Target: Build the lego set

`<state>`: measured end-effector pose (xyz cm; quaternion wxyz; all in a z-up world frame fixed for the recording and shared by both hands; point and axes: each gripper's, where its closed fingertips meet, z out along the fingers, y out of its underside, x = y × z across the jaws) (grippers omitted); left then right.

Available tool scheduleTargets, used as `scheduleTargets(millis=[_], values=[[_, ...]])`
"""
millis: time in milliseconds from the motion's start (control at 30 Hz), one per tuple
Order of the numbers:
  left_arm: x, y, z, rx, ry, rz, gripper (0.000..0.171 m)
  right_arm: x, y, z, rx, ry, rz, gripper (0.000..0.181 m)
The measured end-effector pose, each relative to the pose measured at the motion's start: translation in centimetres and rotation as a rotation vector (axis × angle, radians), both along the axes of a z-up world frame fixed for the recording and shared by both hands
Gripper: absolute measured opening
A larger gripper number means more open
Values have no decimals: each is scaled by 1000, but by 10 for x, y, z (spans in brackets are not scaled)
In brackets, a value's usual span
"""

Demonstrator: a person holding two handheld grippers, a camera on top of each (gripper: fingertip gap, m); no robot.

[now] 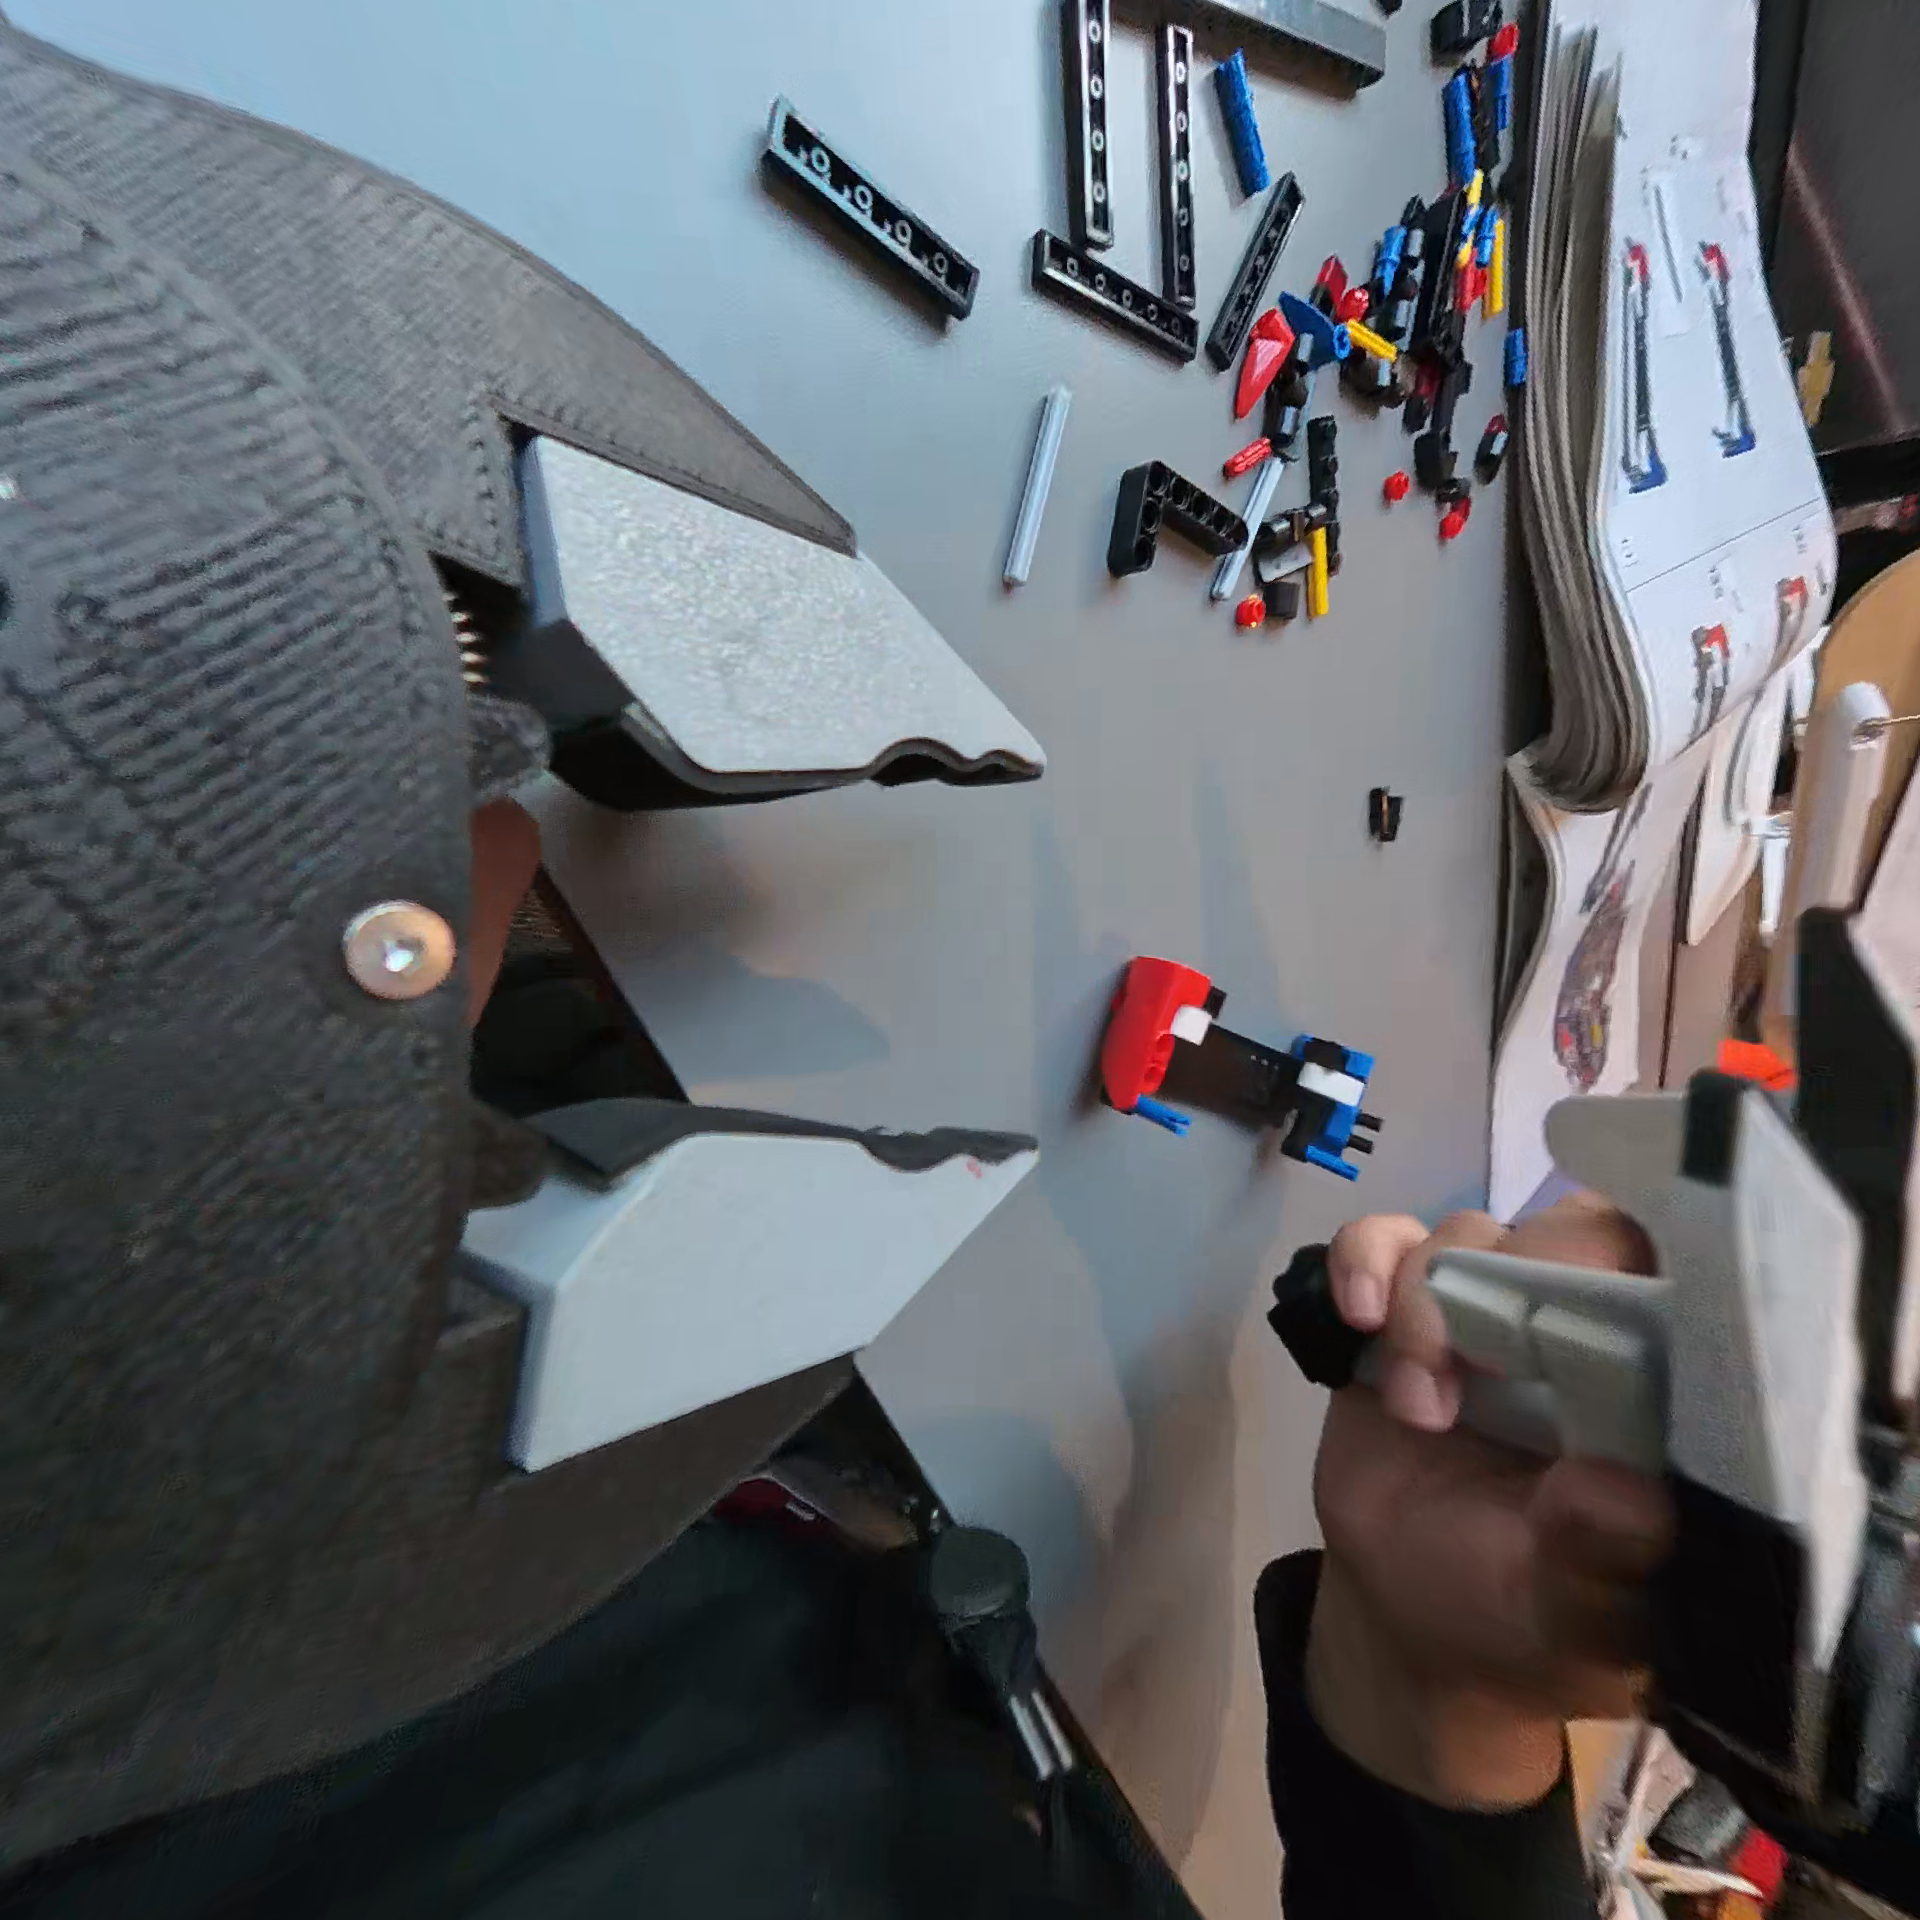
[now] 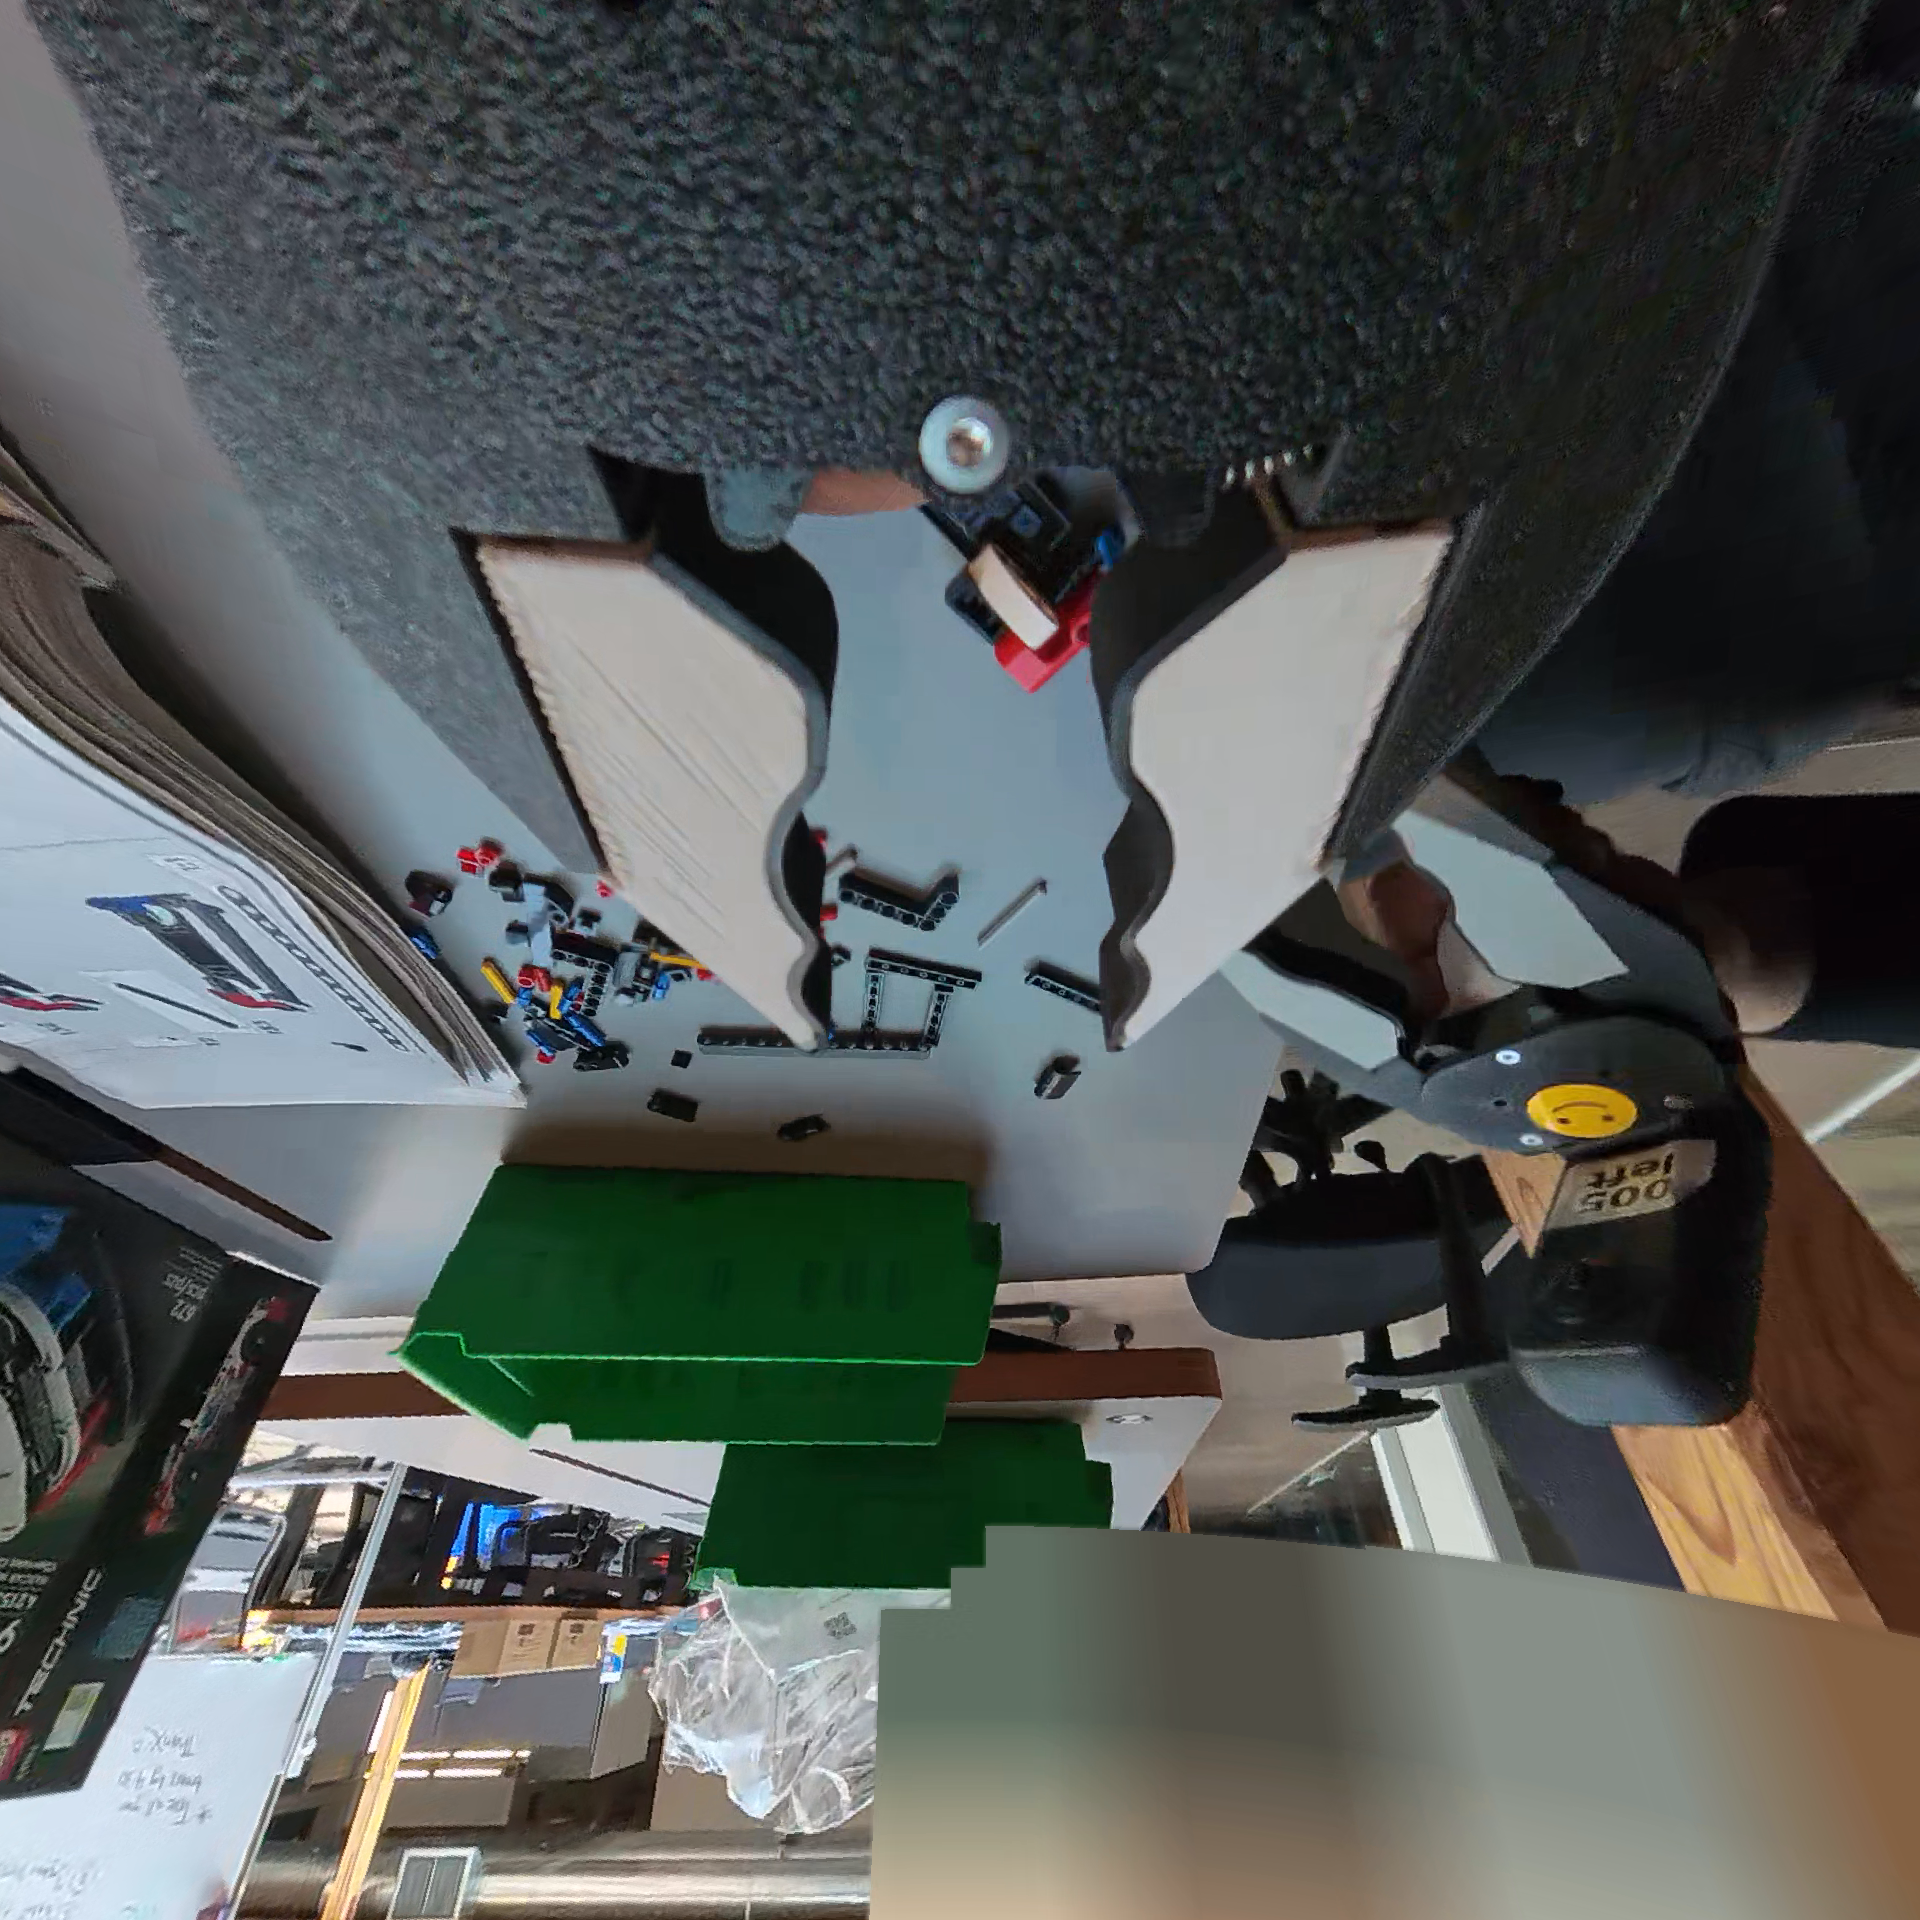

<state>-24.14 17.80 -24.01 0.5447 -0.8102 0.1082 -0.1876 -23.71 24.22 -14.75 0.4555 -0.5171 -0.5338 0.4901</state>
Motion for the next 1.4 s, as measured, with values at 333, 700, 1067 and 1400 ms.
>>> scheduleTargets(millis=[333, 700, 1067, 1400], values=[[8, -42, 6, 55, 129, 59, 62, 32, -33, 18, 152, 112, -90, 47], [24, -47, -8, -16, 203, 71, 58, 122, -8, -11, 39, 57, -246, 32], [19, -30, 5, -25, 196, 67, 61, 127, 3, 4, 51, 272, -215, 22], [3, 32, 4, -163, 253, -128, 64, 131, 52, 1, 185, 231, -453, 0]])
